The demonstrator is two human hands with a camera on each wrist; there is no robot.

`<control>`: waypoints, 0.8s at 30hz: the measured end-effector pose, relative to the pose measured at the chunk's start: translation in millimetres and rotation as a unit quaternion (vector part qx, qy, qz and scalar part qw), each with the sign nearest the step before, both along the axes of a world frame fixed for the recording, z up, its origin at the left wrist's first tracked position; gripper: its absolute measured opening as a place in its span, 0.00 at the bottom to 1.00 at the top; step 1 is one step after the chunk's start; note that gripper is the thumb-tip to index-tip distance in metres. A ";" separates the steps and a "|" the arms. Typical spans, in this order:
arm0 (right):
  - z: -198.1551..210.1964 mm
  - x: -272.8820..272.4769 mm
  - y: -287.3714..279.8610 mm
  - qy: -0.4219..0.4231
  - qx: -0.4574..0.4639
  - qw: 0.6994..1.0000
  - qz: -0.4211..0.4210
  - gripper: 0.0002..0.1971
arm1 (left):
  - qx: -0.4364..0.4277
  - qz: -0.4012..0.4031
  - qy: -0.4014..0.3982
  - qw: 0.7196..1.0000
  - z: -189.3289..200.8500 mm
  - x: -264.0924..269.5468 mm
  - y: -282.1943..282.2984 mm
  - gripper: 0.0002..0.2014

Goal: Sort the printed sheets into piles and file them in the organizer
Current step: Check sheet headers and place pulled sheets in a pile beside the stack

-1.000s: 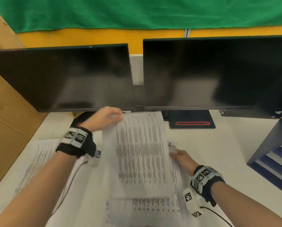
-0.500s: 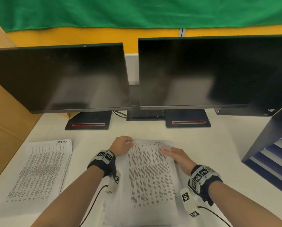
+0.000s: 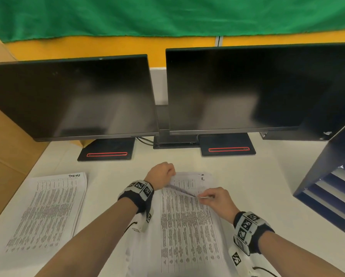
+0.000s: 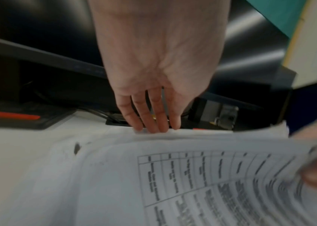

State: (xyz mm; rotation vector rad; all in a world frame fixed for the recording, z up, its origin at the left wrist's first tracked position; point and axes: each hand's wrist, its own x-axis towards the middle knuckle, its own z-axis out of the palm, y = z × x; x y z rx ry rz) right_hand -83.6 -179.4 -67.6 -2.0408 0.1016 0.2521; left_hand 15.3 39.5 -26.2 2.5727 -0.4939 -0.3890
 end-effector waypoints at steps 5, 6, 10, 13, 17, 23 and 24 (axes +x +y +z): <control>1.4 -2.2 -4.8 -0.009 0.007 1.000 0.010 0.13 | 0.099 -0.071 -0.035 0.992 -5.4 1.0 -5.4 0.07; 1.7 -2.4 -4.6 -0.013 0.005 1.000 0.011 0.11 | 0.103 -0.072 -0.046 0.991 -5.3 0.9 -6.5 0.06; 1.3 -1.3 -3.5 -0.017 0.002 1.000 0.015 0.02 | 0.118 -0.083 -0.066 0.987 -3.5 -3.4 -10.3 0.07; -5.1 1.3 -4.9 -0.033 -0.019 0.999 -0.007 0.03 | 0.125 -0.108 -0.095 0.982 -1.7 -6.6 -9.9 0.04; -14.6 5.3 -5.0 -0.062 -0.023 0.996 -0.056 0.03 | 0.103 -0.133 -0.122 0.978 0.7 -13.3 -5.6 0.08; -13.8 7.1 -1.2 -0.046 -0.031 0.998 -0.029 0.11 | 0.030 -0.103 -0.065 0.992 -1.4 -22.5 -4.8 0.13; -13.6 7.2 -0.9 -0.044 -0.034 0.998 -0.031 0.09 | 0.006 -0.069 -0.064 0.996 -2.2 -21.5 -5.9 0.13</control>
